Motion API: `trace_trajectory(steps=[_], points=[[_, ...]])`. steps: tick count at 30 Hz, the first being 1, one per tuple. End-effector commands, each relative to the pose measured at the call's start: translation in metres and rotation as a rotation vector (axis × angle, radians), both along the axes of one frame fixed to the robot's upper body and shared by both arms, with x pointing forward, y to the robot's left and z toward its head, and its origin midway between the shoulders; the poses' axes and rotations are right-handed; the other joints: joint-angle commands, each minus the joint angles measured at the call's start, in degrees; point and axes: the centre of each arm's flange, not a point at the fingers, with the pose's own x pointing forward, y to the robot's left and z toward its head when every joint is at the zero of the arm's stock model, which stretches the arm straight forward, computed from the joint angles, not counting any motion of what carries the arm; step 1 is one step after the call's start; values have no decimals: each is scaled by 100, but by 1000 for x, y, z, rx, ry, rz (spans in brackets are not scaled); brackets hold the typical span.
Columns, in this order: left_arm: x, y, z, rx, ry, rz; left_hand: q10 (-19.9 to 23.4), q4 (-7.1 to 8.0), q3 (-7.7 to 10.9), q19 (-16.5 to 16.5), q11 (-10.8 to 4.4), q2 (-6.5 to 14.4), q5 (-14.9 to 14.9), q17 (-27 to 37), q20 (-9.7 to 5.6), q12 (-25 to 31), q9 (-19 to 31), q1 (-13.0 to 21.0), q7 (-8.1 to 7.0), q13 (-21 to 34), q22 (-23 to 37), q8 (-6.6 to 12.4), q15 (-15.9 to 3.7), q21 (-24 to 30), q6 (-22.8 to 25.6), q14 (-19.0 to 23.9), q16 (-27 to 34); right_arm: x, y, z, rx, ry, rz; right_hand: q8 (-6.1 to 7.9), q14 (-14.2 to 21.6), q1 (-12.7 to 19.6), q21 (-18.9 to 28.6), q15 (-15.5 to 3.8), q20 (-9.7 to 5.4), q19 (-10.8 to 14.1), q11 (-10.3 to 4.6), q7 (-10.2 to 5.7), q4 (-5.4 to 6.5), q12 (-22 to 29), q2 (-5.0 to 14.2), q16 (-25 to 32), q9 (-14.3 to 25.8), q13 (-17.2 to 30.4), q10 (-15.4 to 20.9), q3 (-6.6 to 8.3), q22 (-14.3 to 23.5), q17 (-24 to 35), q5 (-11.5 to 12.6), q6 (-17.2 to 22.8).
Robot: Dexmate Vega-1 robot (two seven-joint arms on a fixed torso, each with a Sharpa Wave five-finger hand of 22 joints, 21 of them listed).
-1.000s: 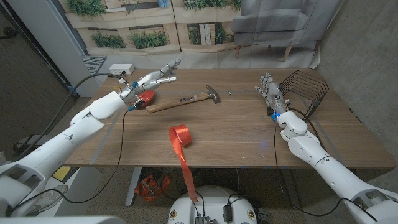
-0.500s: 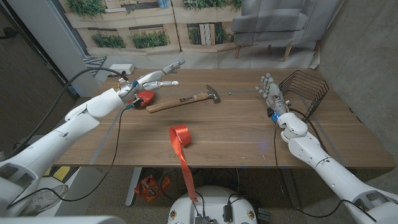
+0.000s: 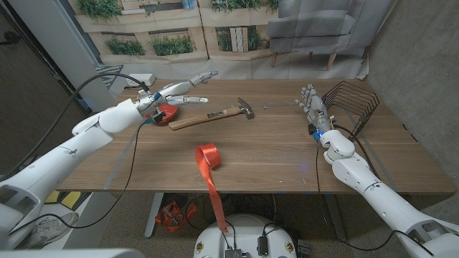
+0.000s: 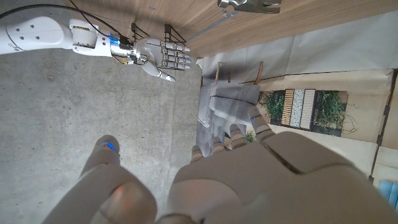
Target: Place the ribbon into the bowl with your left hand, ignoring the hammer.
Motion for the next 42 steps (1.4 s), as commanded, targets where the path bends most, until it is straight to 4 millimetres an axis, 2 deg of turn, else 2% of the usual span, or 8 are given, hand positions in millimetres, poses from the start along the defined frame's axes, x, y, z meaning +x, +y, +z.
trace_trajectory(steps=[1, 31, 36, 37, 42], points=[[-10, -9, 3, 125, -83, 0, -411, 9, -44, -293, 3, -51, 70, 10, 23, -1, 6, -15, -46, 23, 21, -32, -9, -40, -486, -411, 35, 0, -1, -2, 8, -3, -6, 24, 24, 5, 37, 23, -3, 65, 16, 17, -3, 36, 39, 38, 31, 28, 46, 58, 23, 20, -9, 48], [-19, -26, 11, 385, -186, 16, -389, -71, -227, -128, 31, -238, 200, 9, -66, -9, 15, 107, 73, 27, 12, -3, -10, -86, -681, -322, 34, 5, 3, -4, 30, -2, -8, 19, 34, -5, 33, 30, -1, 72, 15, 21, -1, 29, 35, 35, 31, 28, 44, 69, 23, 21, -19, 48], [-22, -29, 14, 421, -212, 25, -353, -102, -259, -89, 101, -264, 233, 7, -74, -1, 18, 170, 102, 28, 10, 9, 5, -99, -702, -294, 35, 6, 3, -3, 29, -4, -7, 18, 32, -7, 32, 28, 3, 72, 20, 25, -1, 31, 35, 34, 31, 28, 50, 70, 23, 21, -20, 49], [-22, -29, 14, 421, -213, 25, -353, -112, -269, -76, 56, -272, 242, 6, -76, -3, 18, 191, 109, 28, 9, 11, 9, -102, -712, -289, 34, 6, 3, -3, 29, -5, -7, 19, 32, -7, 32, 27, 1, 72, 19, 27, 0, 31, 34, 33, 31, 28, 50, 70, 23, 21, -20, 51], [-24, -32, 15, 449, -228, 25, -337, -142, -300, -45, 151, -295, 273, 5, -77, -1, 21, 259, 135, 29, 7, 23, 17, -117, -725, -273, 31, 8, 3, -4, 37, -2, -6, 19, 35, -9, 31, 27, 4, 72, 22, 29, 0, 29, 34, 34, 31, 28, 49, 72, 23, 21, -21, 53]])
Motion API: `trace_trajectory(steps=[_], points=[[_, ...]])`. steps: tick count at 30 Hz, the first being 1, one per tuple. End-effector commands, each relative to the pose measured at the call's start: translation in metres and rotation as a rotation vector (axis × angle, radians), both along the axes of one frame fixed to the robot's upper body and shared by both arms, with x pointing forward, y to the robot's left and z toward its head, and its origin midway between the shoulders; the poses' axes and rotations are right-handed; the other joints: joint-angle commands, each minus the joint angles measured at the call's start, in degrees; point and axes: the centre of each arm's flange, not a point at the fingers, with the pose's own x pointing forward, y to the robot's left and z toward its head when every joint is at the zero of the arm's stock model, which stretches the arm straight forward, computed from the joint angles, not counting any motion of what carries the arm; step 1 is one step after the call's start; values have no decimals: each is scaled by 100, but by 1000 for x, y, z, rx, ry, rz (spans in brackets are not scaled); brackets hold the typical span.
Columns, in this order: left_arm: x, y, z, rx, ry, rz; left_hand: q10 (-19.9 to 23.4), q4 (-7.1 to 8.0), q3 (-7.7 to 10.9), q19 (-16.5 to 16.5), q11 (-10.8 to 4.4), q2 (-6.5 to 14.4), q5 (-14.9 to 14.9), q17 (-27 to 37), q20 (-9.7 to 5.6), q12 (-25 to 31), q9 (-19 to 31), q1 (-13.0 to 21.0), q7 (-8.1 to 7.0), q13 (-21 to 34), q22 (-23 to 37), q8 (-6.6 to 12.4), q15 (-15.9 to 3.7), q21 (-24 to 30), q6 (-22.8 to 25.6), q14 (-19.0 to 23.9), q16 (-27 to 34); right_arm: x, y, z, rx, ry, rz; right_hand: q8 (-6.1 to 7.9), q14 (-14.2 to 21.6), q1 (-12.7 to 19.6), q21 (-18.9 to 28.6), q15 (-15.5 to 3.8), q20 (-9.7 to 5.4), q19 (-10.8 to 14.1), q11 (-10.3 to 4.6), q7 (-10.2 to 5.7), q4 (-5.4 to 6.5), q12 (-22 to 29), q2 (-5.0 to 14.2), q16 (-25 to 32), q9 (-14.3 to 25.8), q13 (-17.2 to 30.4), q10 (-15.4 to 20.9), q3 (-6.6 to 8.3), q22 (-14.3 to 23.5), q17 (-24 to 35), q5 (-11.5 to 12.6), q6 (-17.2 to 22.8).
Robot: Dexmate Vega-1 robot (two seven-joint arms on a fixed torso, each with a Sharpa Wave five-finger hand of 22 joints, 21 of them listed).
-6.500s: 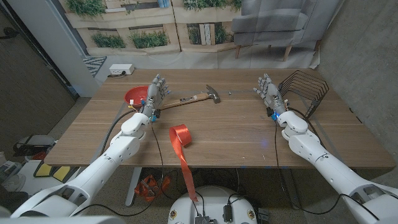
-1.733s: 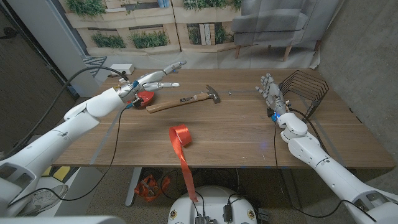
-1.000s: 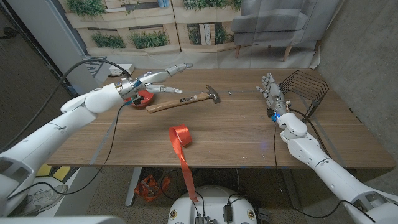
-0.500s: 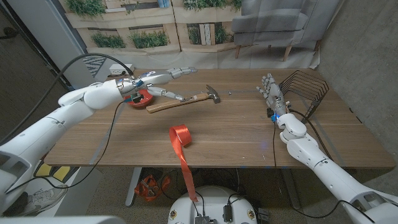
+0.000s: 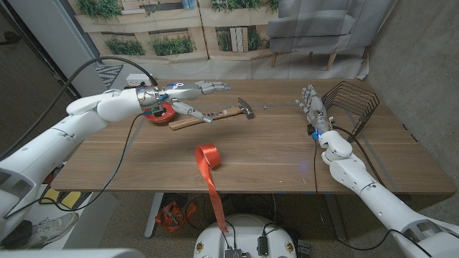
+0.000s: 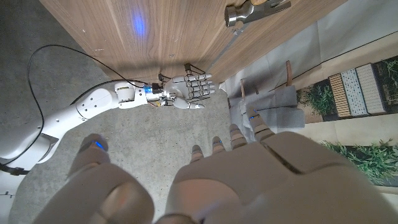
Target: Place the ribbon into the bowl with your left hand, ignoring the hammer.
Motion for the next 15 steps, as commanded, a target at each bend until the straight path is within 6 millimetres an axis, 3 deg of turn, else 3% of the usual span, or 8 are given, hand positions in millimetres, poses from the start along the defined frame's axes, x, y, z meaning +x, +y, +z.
trace_trajectory(steps=[1, 15], points=[[-5, -8, 2, 93, -55, 11, -353, -31, -46, -70, 86, 14, 63, 6, -44, -3, 23, 102, 39, 30, 7, 35, 24, -16, -731, -270, 31, 3, 0, -1, 1, -1, 3, 19, 4, -9, 31, -3, -5, 62, 20, 8, 0, 30, 34, 34, 31, 28, 52, 24, 23, 7, -22, 29], [-13, -17, -2, 177, -109, 8, -325, -100, -134, 19, 193, -52, 134, 5, -11, 1, 28, 269, 131, 34, 3, 59, 92, -45, -744, -214, 33, 2, -3, 0, 11, -6, -2, 15, 7, -12, 30, -7, -2, 65, 16, 3, -1, 26, 31, 32, 31, 28, 48, 30, 23, 6, -25, 25]])
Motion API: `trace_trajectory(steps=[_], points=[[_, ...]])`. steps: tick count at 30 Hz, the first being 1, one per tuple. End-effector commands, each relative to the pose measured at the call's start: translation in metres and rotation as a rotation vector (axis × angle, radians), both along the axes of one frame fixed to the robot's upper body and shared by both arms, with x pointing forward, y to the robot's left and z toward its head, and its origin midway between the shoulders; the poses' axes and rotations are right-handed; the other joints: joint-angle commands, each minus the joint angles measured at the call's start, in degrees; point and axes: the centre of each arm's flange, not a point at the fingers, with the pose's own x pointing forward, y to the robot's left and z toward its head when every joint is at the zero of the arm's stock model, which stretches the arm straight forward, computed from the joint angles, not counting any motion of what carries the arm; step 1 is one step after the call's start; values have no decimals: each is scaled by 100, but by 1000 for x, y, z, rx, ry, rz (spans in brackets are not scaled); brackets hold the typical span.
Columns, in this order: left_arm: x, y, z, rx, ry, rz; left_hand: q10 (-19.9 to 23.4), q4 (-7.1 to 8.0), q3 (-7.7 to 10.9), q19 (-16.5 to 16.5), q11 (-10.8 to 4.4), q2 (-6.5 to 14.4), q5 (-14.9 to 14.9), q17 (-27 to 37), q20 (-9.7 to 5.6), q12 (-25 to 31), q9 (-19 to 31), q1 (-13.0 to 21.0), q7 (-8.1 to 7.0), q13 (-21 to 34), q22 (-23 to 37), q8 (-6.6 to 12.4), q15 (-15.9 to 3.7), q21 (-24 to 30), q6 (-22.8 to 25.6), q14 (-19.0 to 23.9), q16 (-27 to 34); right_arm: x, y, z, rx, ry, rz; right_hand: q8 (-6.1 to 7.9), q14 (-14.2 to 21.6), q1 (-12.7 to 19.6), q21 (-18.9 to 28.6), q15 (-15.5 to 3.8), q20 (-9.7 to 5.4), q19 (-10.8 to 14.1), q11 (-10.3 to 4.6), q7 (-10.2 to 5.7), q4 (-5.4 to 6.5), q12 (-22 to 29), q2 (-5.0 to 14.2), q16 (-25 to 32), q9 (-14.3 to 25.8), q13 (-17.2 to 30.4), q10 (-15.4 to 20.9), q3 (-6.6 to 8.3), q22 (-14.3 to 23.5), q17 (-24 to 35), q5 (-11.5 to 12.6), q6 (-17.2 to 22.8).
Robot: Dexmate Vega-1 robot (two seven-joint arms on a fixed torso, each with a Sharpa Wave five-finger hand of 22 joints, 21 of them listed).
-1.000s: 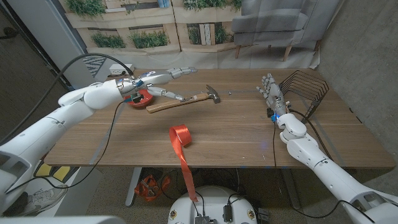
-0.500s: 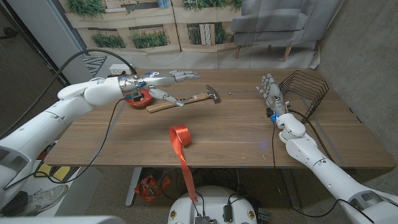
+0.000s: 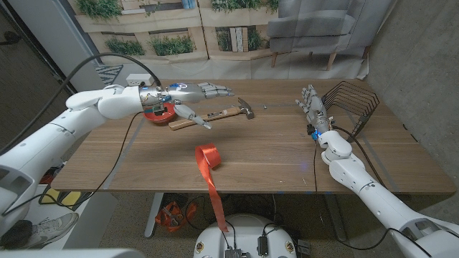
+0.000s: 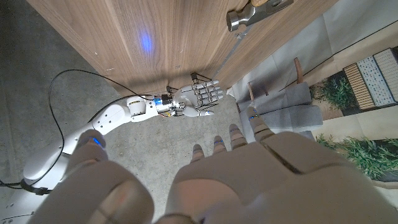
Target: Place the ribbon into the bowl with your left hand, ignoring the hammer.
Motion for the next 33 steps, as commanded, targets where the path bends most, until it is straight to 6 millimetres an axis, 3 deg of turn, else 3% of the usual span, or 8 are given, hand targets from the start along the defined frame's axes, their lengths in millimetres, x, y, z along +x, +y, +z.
trace_trajectory(steps=[1, 19, 25, 33], points=[[-7, -6, -2, 68, -48, 2, -304, -17, -56, 25, 87, -26, 55, 20, -9, 5, 29, 108, 43, 34, 16, 40, 37, -2, -768, -207, 33, -1, -2, 1, 1, -8, -4, 16, 8, -12, 30, -6, -3, 66, -12, 5, -1, 25, 31, 32, 31, 28, 16, 31, 23, 7, -25, 28], [-19, -15, -4, 179, -98, 45, -235, -91, -281, 225, 151, -116, 224, 18, 35, 23, 36, 384, 199, 38, 9, 86, 106, -46, -683, -54, 49, -2, 0, 0, 8, -2, -4, 15, 12, -16, 28, -8, -3, 67, -20, 1, -2, 24, 29, 31, 31, 28, 19, 38, 23, 6, -29, 30], [-22, -21, -2, 231, -95, 70, -82, -126, -441, 373, 111, -142, 345, 16, 47, 69, 42, 565, 225, 35, 2, 129, 94, -66, -538, 140, 84, -3, -1, -1, 6, -4, -6, 15, 15, -18, 28, -3, 0, 68, -15, 4, -1, 25, 29, 31, 31, 29, 23, 40, 23, 7, -30, 29], [-25, -29, 1, 288, -112, 76, -21, -139, -620, 458, 164, -169, 465, 16, 59, 72, 46, 712, 276, 35, -2, 124, 109, -110, -501, 189, 62, -4, -3, -4, 11, -2, -10, 16, 17, -21, 28, -10, -1, 70, -13, 3, 0, 26, 29, 32, 31, 29, 27, 43, 23, 7, -31, 32]])
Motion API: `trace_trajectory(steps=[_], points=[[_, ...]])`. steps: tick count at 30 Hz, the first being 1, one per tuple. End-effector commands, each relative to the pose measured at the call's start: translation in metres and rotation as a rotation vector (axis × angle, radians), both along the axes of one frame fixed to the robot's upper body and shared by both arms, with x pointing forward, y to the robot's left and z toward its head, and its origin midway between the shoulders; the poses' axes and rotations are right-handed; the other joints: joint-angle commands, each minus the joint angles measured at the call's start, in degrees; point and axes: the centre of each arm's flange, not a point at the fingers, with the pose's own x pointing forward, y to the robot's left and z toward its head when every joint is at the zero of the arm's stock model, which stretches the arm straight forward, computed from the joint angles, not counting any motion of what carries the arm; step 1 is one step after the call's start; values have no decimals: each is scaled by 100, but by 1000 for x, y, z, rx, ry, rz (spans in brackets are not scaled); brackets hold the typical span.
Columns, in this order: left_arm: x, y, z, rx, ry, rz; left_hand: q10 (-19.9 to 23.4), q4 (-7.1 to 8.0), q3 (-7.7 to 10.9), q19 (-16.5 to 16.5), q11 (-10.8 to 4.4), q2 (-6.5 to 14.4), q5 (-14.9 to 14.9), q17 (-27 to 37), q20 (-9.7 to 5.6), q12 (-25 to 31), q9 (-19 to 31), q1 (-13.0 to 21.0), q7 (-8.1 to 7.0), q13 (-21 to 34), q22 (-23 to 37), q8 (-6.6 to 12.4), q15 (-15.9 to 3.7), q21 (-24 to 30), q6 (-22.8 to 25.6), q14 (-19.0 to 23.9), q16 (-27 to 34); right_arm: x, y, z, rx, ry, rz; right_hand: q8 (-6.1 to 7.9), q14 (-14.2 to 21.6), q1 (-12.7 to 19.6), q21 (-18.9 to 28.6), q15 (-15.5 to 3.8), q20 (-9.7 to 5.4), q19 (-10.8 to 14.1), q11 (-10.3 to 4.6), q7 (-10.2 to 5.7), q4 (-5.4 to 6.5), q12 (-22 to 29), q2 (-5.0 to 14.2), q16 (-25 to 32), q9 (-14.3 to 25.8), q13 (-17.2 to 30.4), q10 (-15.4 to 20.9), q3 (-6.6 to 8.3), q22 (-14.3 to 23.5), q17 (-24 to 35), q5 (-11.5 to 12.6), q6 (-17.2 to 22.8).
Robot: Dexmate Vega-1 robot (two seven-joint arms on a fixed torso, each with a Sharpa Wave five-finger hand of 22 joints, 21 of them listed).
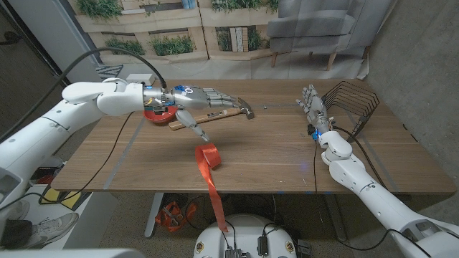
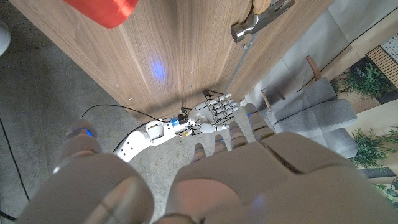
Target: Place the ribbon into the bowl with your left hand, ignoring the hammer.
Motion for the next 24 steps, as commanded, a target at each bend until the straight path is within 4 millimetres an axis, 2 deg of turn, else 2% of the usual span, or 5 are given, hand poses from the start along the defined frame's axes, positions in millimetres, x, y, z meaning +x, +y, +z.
trace_trajectory(steps=[1, 12, 14, 23, 24], points=[[-6, -13, 4, 101, -26, 24, -53, 1, -81, 50, 28, -29, 75, 15, 17, 16, 17, 82, 60, 6, -3, 35, 8, -29, -511, 48, 15, -1, -2, -3, 6, 3, -5, 16, 18, -21, 28, -8, -1, 70, -12, 4, 0, 26, 29, 32, 31, 29, 27, 43, 23, 6, 13, 33], [-14, -27, 4, 213, -44, 35, -73, -6, -308, 99, -9, -33, 204, 16, 14, -10, 29, 240, 69, 7, -5, 45, 9, -100, -444, 52, -16, -3, -4, -7, 13, 2, -8, 14, 18, -25, 27, -12, 0, 71, -28, 5, 2, 25, 30, 31, 31, 29, 27, 48, 23, 6, 11, 29], [-16, -29, 5, 227, -45, 33, -63, -6, -349, 110, 76, -32, 225, 17, 18, -8, 31, 267, 85, 7, -5, 45, 17, -111, -437, 55, -18, -3, -4, -7, 16, 3, -7, 13, 17, -26, 27, -9, 1, 71, -26, 6, 2, 25, 30, 30, 31, 29, 27, 49, 23, 6, 11, 28], [-23, -36, 3, 297, -49, 41, -31, -5, -544, 162, 54, -14, 336, 17, 1, -8, 42, 433, 90, 10, -2, 47, -3, -171, -401, 67, -31, -4, -5, -8, 18, -2, -9, 14, 15, -28, 26, -10, 2, 72, -31, 6, 1, 23, 28, 28, 31, 29, 24, 53, 23, 6, 9, 29], [-24, -37, 3, 306, -52, 41, -51, -5, -577, 165, -28, -8, 357, 17, 0, -19, 44, 471, 91, 10, -1, 45, -6, -184, -402, 67, -34, -5, -5, -8, 23, 0, -10, 14, 16, -28, 27, -13, 1, 73, -18, 8, 1, 23, 28, 28, 31, 29, 25, 53, 23, 6, 9, 30]])
